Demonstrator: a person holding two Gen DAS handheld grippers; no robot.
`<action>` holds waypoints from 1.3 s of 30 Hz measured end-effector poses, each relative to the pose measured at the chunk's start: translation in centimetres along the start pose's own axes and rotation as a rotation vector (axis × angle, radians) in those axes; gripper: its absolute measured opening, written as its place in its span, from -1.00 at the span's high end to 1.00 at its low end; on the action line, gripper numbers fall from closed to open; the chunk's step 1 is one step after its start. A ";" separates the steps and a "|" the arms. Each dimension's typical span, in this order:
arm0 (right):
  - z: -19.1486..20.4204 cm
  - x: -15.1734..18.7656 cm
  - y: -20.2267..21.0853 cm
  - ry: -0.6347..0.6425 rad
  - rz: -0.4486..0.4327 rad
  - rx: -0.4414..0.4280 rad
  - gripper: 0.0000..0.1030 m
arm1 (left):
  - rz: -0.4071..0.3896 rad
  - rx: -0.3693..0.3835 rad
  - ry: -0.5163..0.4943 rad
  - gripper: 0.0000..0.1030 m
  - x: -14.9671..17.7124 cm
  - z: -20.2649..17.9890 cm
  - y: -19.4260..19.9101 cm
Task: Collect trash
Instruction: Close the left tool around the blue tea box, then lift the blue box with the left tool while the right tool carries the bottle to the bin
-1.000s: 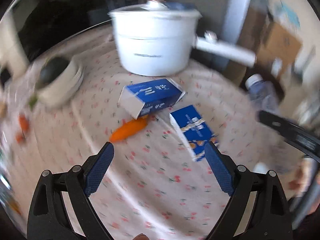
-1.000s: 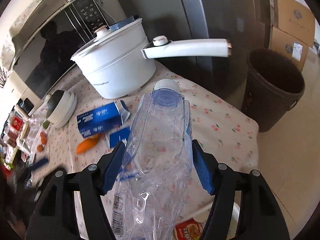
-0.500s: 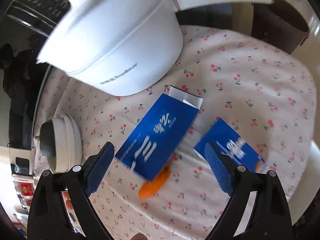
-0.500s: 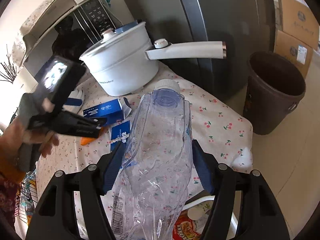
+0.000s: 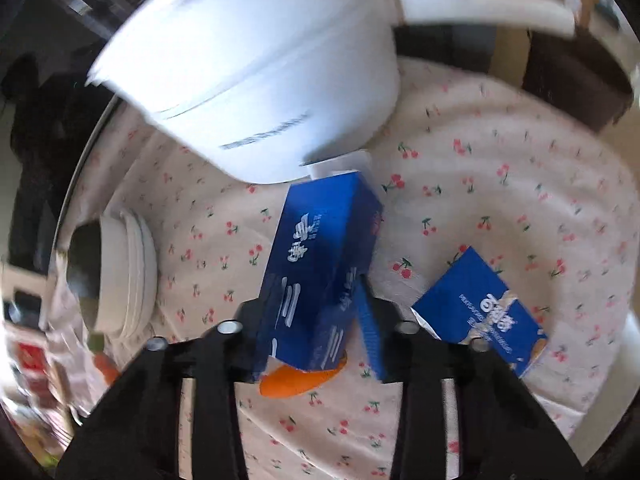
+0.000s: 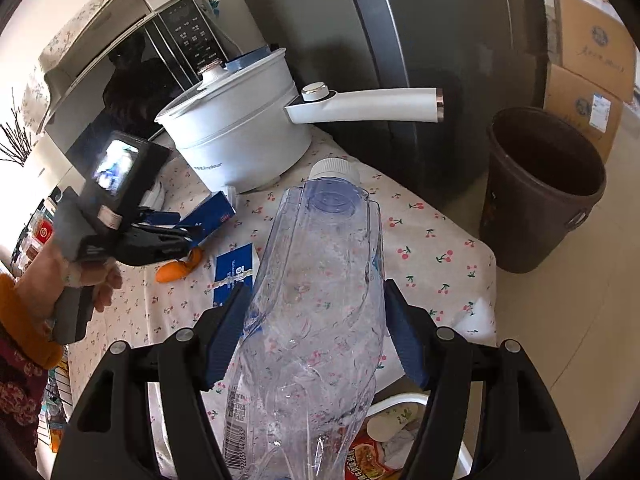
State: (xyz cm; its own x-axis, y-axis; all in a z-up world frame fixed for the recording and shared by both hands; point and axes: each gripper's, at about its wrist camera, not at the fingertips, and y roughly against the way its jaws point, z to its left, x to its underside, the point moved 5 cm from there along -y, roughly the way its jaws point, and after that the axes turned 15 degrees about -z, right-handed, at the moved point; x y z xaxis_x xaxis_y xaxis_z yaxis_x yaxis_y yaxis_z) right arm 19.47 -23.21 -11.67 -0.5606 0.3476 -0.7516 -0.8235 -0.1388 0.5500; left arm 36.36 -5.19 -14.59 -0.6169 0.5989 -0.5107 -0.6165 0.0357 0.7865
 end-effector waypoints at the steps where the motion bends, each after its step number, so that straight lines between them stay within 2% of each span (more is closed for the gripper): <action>1: 0.1 0.0 0.1 0.002 -0.003 -0.001 -0.28 | -0.012 -0.010 0.017 0.55 0.1 0.3 0.5; 4: 0.3 0.1 0.4 0.005 -0.008 -0.006 -0.28 | -0.046 -0.028 0.103 0.79 0.8 1.6 2.1; 5: 0.4 0.1 0.5 0.003 -0.008 -0.010 -0.28 | -0.054 -0.029 0.129 1.00 1.0 2.0 2.5; 8: 0.6 0.1 0.9 0.008 -0.013 -0.016 -0.28 | -0.081 -0.032 0.215 1.00 1.9 3.1 4.0; 12: 0.7 0.1 1.7 -0.007 -0.019 -0.038 -0.28 | -0.074 -0.029 0.258 1.00 3.4 3.2 5.7; 13: 0.8 0.2 1.9 -0.015 -0.018 -0.045 -0.28 | -0.070 -0.052 0.257 0.96 3.7 3.5 6.0; 14: 0.8 0.3 2.0 -0.018 -0.018 -0.048 -0.28 | -0.069 -0.060 0.259 0.89 3.9 3.7 6.0; 15: 0.8 0.3 2.0 -0.018 -0.017 -0.048 -0.28 | -0.062 -0.062 0.269 0.41 3.9 4.0 6.1; 16: 0.8 0.3 1.9 -0.016 -0.016 -0.048 -0.28 | -0.055 -0.061 0.279 0.03 3.8 4.3 5.9; 17: 0.8 0.4 1.8 -0.014 -0.014 -0.048 -0.28 | -0.060 -0.081 0.281 -0.57 3.5 4.7 5.7; 18: 0.8 0.4 1.7 -0.013 -0.012 -0.047 -0.28 | -0.071 -0.096 0.269 -0.67 3.2 5.0 5.7; 22: 0.4 0.5 0.8 -0.009 0.000 -0.034 -0.28 | -0.017 -0.044 0.204 -0.67 1.8 4.4 2.6; 27: 0.2 0.6 -0.4 0.000 0.017 -0.018 -0.28 | 0.029 -0.042 0.085 -0.68 0.8 3.6 -1.8; 34: 0.3 1.2 -1.6 0.013 0.048 -0.013 -0.28 | 0.062 -0.009 0.055 -0.67 1.3 3.7 -5.5; 37: 0.3 1.4 -1.9 0.014 0.060 -0.011 -0.28 | 0.077 0.023 0.079 -0.36 2.1 3.7 -6.3; 39: 0.4 1.5 -1.8 0.018 0.062 -0.009 -0.28 | 0.059 0.029 0.086 -0.30 2.4 3.8 -6.1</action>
State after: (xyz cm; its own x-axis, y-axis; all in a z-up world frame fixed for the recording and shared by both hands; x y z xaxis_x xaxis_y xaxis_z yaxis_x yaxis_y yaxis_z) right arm 20.17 -22.10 -13.69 -0.6117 0.3212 -0.7230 -0.7881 -0.1678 0.5922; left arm 40.50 -0.95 -19.26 -0.6922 0.5295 -0.4903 -0.5642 0.0265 0.8252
